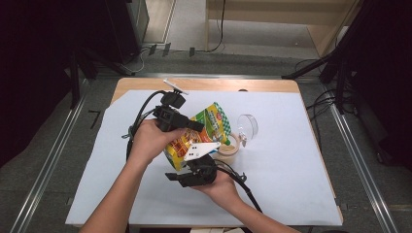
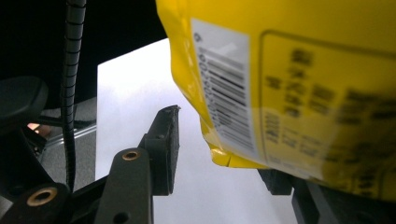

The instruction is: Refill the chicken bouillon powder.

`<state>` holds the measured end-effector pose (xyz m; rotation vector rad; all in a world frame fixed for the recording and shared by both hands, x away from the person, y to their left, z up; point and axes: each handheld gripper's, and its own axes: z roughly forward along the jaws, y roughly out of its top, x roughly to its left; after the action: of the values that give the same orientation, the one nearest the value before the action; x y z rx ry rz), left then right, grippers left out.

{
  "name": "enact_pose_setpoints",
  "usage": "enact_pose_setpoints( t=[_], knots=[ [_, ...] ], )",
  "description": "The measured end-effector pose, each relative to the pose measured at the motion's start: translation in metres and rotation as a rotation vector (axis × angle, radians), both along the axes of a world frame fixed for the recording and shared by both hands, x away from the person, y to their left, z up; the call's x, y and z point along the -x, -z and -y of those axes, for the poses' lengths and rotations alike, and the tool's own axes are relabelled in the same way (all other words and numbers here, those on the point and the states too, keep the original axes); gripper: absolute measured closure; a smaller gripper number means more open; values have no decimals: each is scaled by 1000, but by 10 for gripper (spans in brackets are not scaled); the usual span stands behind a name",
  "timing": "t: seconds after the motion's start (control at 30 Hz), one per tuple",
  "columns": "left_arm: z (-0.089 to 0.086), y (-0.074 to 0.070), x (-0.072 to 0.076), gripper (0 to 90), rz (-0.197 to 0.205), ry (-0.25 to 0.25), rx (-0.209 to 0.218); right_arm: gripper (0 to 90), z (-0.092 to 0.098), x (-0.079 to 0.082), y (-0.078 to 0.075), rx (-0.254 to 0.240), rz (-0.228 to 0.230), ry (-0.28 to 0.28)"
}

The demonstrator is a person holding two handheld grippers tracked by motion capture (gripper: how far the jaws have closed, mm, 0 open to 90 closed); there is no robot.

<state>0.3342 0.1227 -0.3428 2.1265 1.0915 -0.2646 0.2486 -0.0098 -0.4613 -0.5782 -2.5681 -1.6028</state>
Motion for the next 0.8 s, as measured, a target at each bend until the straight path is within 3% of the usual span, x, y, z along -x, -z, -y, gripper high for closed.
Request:
enact_pose_setpoints(
  t=[0.2, 0.53, 0.8],
  knots=[
    [-9, 7, 3, 888, -12, 9, 38, 557, 0, 4, 5, 36, 21, 6],
    [-23, 19, 6, 887, -18, 4, 123, 533, 14, 0, 12, 8, 3, 36],
    [-31, 22, 10, 883, 0, 40, 123, 522, 25, 1, 16, 27, 10, 69]
  ],
)
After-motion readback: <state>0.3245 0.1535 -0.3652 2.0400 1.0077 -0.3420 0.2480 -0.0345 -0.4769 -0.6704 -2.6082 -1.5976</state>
